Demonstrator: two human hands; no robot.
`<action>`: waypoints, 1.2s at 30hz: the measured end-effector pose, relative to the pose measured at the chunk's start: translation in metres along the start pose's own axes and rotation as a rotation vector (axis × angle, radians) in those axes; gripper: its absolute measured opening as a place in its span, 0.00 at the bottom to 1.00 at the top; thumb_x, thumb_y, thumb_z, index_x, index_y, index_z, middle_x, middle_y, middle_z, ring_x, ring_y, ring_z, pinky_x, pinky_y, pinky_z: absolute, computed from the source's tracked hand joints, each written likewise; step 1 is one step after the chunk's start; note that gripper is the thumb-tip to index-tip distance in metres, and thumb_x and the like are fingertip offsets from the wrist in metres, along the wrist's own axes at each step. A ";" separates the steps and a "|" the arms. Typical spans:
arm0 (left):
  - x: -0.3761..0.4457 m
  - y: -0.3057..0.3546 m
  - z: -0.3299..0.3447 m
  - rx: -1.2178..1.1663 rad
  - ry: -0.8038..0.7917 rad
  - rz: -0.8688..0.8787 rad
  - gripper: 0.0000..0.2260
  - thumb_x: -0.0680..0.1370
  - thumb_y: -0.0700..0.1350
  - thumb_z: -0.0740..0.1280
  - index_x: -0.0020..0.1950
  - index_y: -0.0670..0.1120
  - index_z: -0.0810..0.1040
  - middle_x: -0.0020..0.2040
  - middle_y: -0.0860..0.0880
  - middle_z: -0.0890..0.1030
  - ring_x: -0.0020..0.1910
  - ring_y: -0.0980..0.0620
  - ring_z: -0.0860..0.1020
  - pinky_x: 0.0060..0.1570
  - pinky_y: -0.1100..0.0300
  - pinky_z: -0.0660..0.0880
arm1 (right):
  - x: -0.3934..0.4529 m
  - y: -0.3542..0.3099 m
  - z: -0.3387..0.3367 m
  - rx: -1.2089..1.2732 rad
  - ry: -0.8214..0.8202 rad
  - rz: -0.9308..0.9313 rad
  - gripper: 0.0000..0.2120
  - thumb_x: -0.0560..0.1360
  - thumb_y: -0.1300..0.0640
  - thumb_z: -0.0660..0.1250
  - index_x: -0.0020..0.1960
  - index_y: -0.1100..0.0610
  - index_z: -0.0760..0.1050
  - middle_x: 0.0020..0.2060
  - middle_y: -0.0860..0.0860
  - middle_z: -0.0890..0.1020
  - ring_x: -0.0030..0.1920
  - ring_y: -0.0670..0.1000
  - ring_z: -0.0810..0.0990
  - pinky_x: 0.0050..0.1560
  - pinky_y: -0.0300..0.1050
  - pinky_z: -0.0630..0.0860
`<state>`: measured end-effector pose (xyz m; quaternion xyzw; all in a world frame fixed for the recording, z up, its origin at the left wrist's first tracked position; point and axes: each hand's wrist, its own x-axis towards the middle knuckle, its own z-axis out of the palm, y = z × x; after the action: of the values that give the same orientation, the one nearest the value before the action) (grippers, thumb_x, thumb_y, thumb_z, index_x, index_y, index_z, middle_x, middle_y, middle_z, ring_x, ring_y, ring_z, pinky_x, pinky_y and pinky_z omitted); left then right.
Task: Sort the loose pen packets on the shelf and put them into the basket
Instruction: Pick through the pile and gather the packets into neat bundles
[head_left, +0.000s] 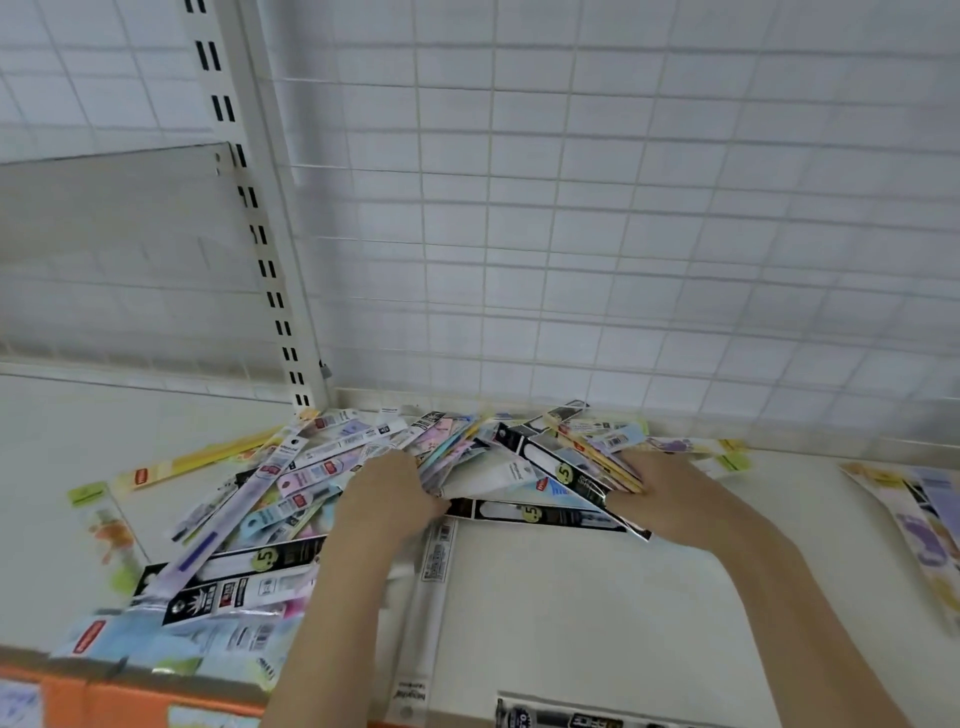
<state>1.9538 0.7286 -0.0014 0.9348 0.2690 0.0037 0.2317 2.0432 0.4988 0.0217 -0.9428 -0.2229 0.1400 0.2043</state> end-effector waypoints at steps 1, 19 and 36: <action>0.001 -0.001 -0.001 -0.007 0.013 0.001 0.14 0.73 0.52 0.68 0.42 0.44 0.67 0.39 0.48 0.71 0.43 0.45 0.74 0.40 0.58 0.69 | -0.001 0.000 0.000 0.020 -0.005 -0.009 0.04 0.74 0.57 0.62 0.42 0.57 0.72 0.31 0.48 0.73 0.30 0.47 0.71 0.30 0.39 0.65; 0.002 0.006 -0.017 -0.329 0.173 0.063 0.10 0.78 0.43 0.58 0.38 0.43 0.63 0.32 0.46 0.68 0.29 0.50 0.66 0.28 0.59 0.61 | -0.008 0.005 0.005 0.163 0.232 -0.016 0.04 0.76 0.61 0.57 0.45 0.54 0.65 0.31 0.51 0.72 0.29 0.51 0.73 0.28 0.42 0.64; 0.057 0.067 0.015 -0.195 0.225 -0.028 0.20 0.73 0.58 0.67 0.41 0.41 0.71 0.37 0.45 0.74 0.40 0.44 0.74 0.38 0.56 0.71 | -0.007 0.046 0.006 -0.058 0.338 -0.032 0.10 0.79 0.52 0.59 0.39 0.50 0.65 0.35 0.49 0.73 0.36 0.52 0.73 0.30 0.38 0.63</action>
<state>2.0379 0.7007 0.0078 0.8977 0.3045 0.1314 0.2901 2.0518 0.4604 -0.0031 -0.9548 -0.2041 -0.0301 0.2139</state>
